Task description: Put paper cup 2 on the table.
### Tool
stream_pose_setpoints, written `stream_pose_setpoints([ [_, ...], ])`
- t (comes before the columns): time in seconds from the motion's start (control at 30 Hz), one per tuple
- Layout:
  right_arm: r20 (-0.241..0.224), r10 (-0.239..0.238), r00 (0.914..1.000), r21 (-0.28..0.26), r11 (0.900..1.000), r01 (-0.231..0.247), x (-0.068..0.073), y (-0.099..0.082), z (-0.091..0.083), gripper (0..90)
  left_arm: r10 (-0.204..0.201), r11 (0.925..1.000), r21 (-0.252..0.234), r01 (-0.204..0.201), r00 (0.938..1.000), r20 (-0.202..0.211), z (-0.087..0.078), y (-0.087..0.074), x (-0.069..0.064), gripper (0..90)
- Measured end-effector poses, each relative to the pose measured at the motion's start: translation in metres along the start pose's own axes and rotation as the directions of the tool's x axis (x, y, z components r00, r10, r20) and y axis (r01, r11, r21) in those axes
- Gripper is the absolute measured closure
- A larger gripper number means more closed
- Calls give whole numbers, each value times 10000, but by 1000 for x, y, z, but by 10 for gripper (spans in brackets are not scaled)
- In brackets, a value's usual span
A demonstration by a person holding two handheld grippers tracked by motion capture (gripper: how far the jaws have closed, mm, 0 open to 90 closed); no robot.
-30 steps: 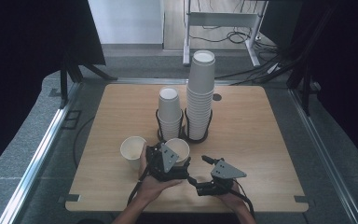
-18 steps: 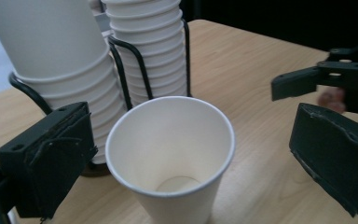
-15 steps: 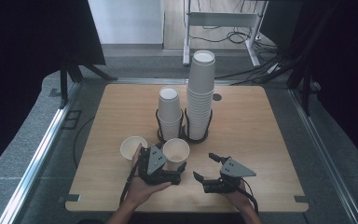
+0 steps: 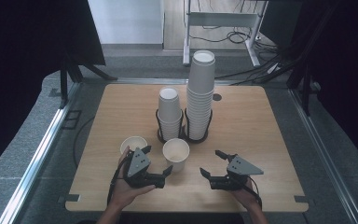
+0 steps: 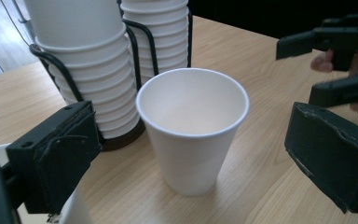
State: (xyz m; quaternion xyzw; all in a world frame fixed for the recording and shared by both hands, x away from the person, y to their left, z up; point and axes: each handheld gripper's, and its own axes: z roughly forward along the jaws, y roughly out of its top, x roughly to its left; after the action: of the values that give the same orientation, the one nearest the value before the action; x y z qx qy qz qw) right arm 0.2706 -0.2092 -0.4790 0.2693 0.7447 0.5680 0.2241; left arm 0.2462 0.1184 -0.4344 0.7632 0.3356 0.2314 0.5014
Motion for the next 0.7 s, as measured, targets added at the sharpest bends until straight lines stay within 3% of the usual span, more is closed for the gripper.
stream_pose_setpoints([
  [0.3,874,291,9957,-97,9996,-283,-25,1,-18,137,-439,9983,-372,446,9989,185,-16,2,22,49],
  [0.4,938,352,9950,-89,9994,-346,-27,0,-21,139,-711,9959,-544,724,9971,260,-22,3,29,52],
  [0.7,1087,357,9934,-30,9994,-356,-28,-1,-19,133,-860,9941,-625,885,9954,416,-25,3,33,54],
])
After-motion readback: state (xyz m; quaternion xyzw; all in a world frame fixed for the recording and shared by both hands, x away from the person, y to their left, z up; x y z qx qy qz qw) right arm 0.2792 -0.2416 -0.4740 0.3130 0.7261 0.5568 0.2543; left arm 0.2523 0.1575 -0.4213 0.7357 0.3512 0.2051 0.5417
